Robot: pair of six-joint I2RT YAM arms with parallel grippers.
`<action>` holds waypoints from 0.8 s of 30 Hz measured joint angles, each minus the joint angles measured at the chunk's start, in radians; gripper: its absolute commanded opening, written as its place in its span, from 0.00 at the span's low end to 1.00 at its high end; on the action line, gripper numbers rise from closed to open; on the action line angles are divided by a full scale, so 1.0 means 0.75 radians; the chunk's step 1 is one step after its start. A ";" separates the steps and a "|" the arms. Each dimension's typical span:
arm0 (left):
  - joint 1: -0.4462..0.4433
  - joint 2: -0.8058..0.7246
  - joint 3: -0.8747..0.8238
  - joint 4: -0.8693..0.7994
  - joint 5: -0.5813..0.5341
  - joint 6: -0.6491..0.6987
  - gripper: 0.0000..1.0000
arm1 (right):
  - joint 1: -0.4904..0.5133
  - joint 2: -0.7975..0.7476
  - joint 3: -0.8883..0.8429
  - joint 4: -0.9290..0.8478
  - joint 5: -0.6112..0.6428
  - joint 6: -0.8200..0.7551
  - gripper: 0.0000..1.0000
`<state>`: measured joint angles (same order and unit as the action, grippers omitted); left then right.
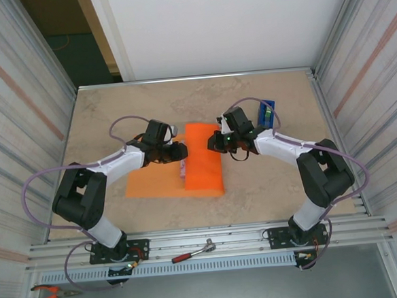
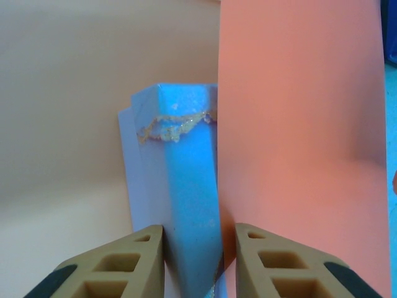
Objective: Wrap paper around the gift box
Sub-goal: First fold the wrapping paper around the gift box.
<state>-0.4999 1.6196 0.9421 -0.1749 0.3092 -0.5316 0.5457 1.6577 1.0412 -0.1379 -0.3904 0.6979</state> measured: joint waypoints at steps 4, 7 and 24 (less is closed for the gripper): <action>-0.005 -0.008 -0.013 0.019 -0.012 -0.020 0.30 | 0.005 0.061 0.087 -0.018 -0.001 -0.031 0.00; -0.009 -0.013 -0.021 0.029 -0.025 -0.031 0.30 | 0.008 0.101 0.117 -0.028 -0.001 -0.043 0.00; -0.017 -0.021 -0.027 0.040 -0.041 -0.065 0.33 | 0.003 0.182 0.124 -0.027 -0.010 -0.084 0.00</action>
<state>-0.5129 1.6035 0.9218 -0.1452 0.2787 -0.5804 0.5480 1.7943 1.1339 -0.1581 -0.3977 0.6346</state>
